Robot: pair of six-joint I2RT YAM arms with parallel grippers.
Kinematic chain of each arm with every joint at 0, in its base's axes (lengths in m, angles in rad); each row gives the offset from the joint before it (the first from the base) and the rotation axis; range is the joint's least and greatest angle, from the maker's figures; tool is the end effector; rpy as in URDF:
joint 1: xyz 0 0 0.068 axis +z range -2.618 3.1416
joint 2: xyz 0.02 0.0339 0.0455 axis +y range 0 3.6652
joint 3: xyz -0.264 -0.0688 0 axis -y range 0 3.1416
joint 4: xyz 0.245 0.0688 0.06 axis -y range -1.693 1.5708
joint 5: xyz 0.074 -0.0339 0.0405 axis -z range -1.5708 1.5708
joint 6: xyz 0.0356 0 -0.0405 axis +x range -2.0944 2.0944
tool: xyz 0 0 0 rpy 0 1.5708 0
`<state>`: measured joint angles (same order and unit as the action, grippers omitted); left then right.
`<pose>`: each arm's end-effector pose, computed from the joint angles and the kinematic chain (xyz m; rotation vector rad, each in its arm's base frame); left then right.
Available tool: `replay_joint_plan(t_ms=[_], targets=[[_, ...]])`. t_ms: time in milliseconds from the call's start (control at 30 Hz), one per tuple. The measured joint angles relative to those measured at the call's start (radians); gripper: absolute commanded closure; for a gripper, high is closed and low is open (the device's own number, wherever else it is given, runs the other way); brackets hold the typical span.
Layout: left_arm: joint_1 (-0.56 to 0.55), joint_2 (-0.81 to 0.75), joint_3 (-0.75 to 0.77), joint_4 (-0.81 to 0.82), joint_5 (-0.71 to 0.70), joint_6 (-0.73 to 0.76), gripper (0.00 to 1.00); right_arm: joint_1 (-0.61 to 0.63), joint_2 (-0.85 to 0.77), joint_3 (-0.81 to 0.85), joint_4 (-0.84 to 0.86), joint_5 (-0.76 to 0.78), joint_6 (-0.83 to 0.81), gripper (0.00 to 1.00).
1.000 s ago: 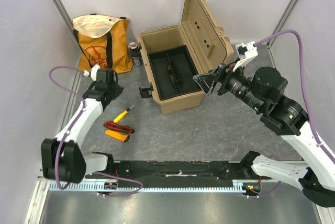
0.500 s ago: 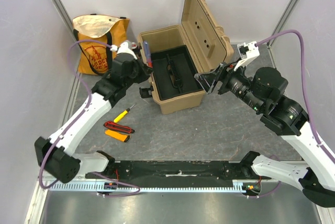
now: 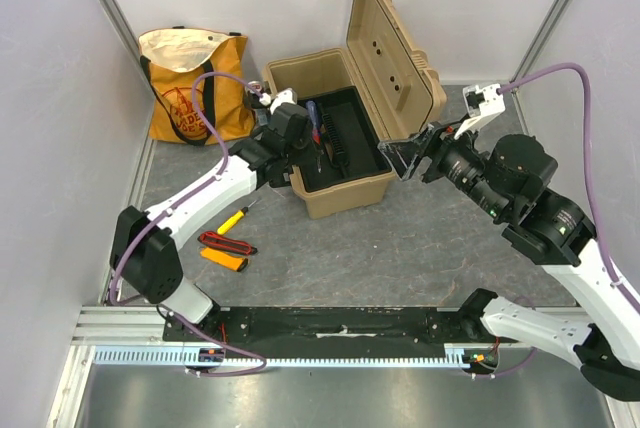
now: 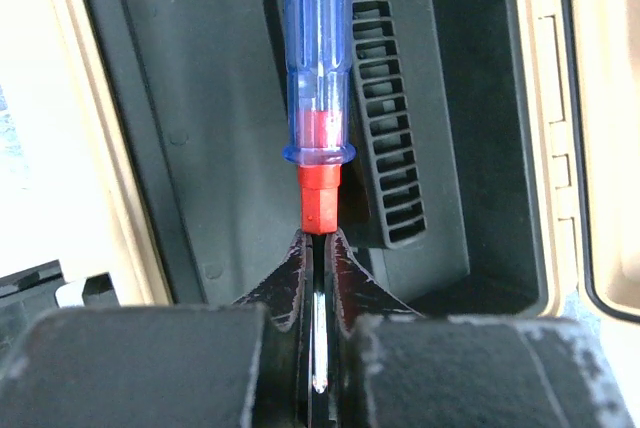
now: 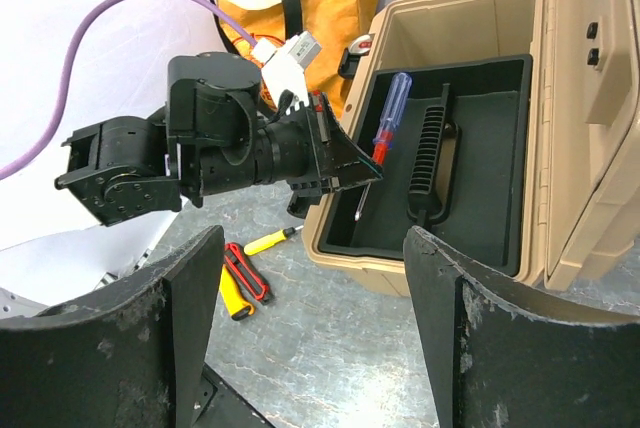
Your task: Pack the tool kit
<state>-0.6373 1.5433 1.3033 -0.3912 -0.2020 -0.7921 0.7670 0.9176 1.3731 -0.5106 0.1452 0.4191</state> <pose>0.2879 -0.2042 0.3132 -0.2888 2.2295 -0.5752 0.1204 0.1089 0.4788 -0.1770 1.6754 0.7876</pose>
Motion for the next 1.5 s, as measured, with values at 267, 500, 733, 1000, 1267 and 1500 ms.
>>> replay_joint_plan(t_ms=[267, 500, 733, 1000, 1267, 1500], targets=[[0.0, 0.122, 0.072, -0.035, -0.016, -0.036, 0.84, 0.0, -0.005, -0.004, 0.0, 0.016, 0.0, 0.2], [0.0, 0.139, 0.087, -0.066, -0.052, -0.063, 0.62, 0.0, -0.024, -0.004, -0.002, 0.027, 0.0, 0.19], [0.001, 0.138, 0.107, -0.072, -0.05, -0.071, 0.56, 0.0, -0.03, -0.004, -0.004, 0.038, 0.0, 0.19], [0.009, 0.016, 0.104, -0.092, -0.053, -0.039, 0.55, 0.0, -0.027, -0.004, -0.007, 0.042, 0.0, 0.19], [0.132, -0.362, -0.111, -0.1, -0.134, -0.003, 0.51, 0.0, -0.009, -0.004, -0.008, 0.041, 0.003, 0.19], [0.372, -0.452, -0.317, -0.163, -0.124, -0.003, 0.33, 0.0, 0.0, -0.004, -0.008, 0.041, 0.008, 0.19]])
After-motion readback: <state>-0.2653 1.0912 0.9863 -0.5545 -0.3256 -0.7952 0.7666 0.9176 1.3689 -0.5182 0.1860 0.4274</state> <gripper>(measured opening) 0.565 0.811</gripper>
